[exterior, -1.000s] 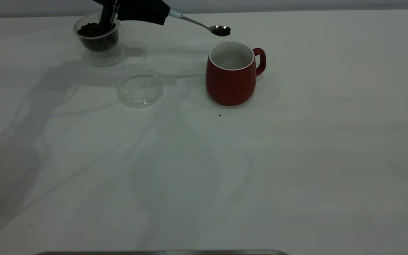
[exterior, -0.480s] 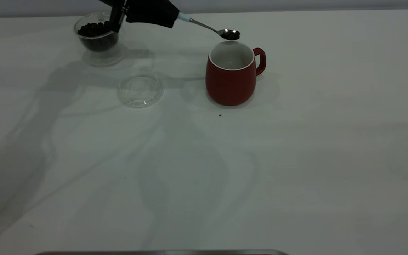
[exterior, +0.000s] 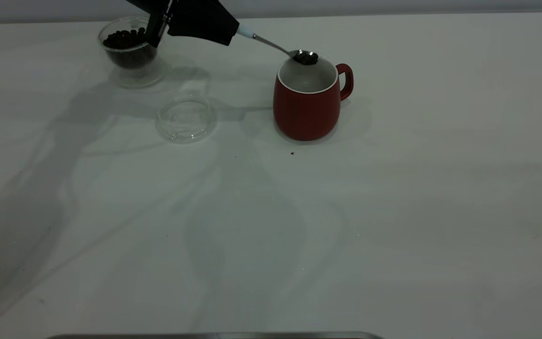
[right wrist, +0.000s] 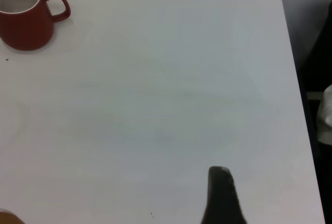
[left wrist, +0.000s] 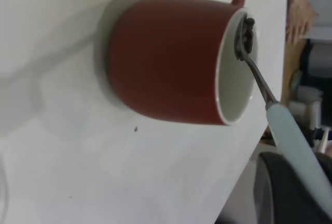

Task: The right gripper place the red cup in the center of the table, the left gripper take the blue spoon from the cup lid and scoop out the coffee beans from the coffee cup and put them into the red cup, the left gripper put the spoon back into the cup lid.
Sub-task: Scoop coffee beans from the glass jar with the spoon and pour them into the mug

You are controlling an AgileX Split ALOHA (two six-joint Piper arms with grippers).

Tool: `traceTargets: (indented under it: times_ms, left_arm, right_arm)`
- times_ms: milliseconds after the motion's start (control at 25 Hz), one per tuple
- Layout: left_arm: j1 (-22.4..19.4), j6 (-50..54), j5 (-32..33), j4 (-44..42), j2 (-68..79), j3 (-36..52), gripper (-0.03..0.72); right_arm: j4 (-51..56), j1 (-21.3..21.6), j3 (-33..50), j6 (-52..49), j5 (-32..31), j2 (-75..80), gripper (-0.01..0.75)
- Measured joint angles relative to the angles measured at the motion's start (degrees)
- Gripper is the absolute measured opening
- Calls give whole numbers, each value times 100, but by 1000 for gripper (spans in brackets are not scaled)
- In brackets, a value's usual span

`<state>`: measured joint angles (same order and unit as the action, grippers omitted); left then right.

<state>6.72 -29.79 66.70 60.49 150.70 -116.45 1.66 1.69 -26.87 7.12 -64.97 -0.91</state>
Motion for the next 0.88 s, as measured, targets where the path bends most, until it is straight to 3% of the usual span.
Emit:
traceTargets:
  times_ms: [400,640,880]
  left_arm:
    - [216,-710,0,-65,0,0,122]
    - [234,-1216,0,-559,0,0,122]
    - [234,-2511,0,-595,0,0,122]
  right_arm:
    - [0,0,0,0,0,0,550]
    - [0,0,0,0,0,0,550]
    - [0,0,0,0,0,0,550]
